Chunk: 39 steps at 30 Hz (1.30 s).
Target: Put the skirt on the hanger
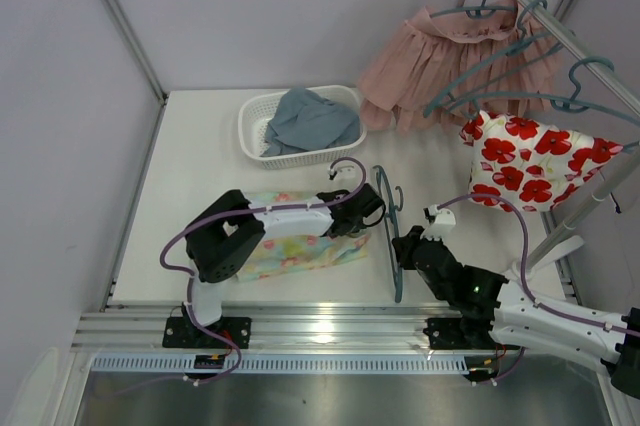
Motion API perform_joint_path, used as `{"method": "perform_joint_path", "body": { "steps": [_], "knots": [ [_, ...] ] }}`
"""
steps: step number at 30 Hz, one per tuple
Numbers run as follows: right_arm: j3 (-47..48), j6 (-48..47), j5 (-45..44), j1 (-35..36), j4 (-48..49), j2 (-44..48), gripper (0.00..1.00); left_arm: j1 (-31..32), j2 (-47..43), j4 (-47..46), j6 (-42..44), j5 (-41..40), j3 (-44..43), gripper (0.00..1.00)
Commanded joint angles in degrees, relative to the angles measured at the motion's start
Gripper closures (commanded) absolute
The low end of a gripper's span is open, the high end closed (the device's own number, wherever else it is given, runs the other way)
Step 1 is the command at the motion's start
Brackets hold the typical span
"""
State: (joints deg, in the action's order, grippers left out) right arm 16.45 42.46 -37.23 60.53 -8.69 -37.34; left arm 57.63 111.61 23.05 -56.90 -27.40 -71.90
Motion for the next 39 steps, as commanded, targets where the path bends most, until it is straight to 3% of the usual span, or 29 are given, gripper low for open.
{"method": "perform_joint_path", "body": {
  "steps": [1,8,19,34,39],
  "knots": [
    [1.2,1.2,-1.8,0.2,1.1,-0.1,1.00,0.4,1.2,-3.8,0.0,6.3,3.4,1.00],
    [1.2,1.4,-1.2,0.3,1.3,0.3,1.00,0.3,-4.5,-15.7,5.0,11.2,9.9,1.00],
    [1.2,1.8,-1.4,0.6,1.0,0.6,1.00,0.3,-8.4,-21.7,5.8,16.0,9.1,1.00],
    [1.4,4.5,-2.8,0.8,0.6,1.1,1.00,-0.7,-5.3,-26.1,-5.2,17.3,5.5,1.00],
    [1.0,5.4,-3.7,0.9,0.8,2.5,1.00,-0.8,-2.7,-23.5,-8.0,16.2,1.9,1.00]
  ]
}}
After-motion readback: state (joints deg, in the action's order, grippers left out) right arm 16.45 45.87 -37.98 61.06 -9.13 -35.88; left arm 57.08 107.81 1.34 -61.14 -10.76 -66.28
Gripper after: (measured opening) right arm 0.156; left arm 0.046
